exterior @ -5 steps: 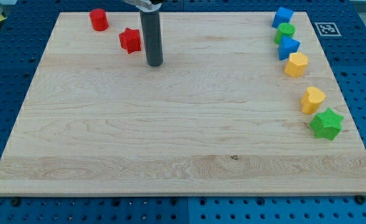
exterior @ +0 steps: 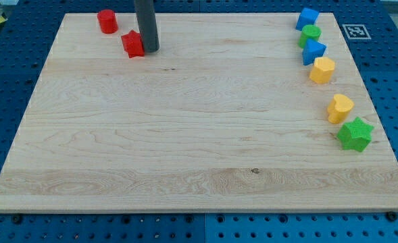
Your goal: Move the red star below the red circle
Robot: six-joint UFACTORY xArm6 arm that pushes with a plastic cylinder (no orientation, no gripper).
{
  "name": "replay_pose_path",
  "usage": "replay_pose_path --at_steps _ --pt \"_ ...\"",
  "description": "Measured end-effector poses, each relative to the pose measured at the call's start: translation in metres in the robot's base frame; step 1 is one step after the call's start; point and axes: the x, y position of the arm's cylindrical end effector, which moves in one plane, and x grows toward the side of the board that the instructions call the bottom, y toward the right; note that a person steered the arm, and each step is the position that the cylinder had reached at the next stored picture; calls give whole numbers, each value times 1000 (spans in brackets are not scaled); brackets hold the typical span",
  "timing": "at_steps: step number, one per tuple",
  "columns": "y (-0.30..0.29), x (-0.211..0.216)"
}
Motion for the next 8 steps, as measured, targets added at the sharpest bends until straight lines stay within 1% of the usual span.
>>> replay_pose_path --at_steps 2,3,5,6,7,8 --pt "0 4" --pt "-7 20" --pt "-21 21" --pt "-53 20" --pt "-68 10" --pt "-71 -8"
